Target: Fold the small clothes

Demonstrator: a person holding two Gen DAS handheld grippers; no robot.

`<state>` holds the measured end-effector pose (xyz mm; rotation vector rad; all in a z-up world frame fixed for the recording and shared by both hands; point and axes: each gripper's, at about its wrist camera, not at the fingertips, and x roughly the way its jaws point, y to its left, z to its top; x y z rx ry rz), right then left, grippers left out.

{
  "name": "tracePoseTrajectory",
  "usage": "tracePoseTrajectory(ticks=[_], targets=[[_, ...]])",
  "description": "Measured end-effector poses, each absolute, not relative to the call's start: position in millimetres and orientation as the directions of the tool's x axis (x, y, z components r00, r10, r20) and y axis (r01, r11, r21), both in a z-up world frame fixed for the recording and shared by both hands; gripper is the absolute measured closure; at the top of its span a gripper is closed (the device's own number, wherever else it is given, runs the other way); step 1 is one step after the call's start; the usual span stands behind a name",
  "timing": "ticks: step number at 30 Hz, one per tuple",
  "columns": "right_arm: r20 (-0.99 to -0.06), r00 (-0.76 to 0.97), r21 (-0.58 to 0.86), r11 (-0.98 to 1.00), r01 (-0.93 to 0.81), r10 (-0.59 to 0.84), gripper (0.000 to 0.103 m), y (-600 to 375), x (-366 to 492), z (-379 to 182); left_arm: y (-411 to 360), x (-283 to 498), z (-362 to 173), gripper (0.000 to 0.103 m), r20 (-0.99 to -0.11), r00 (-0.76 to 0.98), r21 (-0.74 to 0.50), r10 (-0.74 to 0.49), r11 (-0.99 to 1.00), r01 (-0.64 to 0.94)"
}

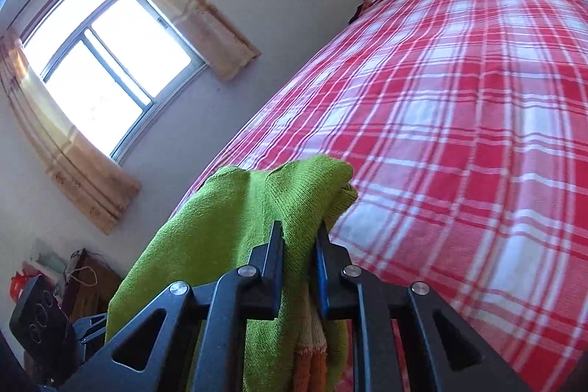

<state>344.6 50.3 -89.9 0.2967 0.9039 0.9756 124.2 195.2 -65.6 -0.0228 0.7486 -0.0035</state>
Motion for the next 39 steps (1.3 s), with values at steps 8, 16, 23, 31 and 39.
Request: tracePoseTrajectory(ticks=[8,16,23,31,39], targets=[[-0.549,0.186,0.589,0.535,-0.606,0.815,0.089,91.7,346.0,-102.1,212.0,112.0,-77.9,0.074,-0.699,0.715,-0.009,0.032,0.999,-0.053],[-0.580,0.166,0.573,0.543,-0.614,0.798,0.089,114.0,344.9,-115.4,222.2,102.6,-96.0,0.074,-0.723,0.690,-0.011,0.041,0.997,-0.071],[-0.595,0.161,0.573,0.556,-0.603,0.787,0.089,118.3,348.9,-122.5,222.0,93.0,-106.7,0.074,-0.728,0.685,-0.011,0.036,0.998,-0.063],[-0.621,0.172,0.552,0.582,-0.597,0.765,0.089,121.9,351.8,-130.7,220.8,89.2,-116.0,0.073,-0.720,0.693,-0.008,0.036,0.998,-0.061],[-0.663,0.215,0.489,0.633,-0.600,0.717,0.088,124.0,347.9,-138.1,218.5,87.5,-118.6,0.065,-0.712,0.701,0.003,0.047,0.998,-0.065]])
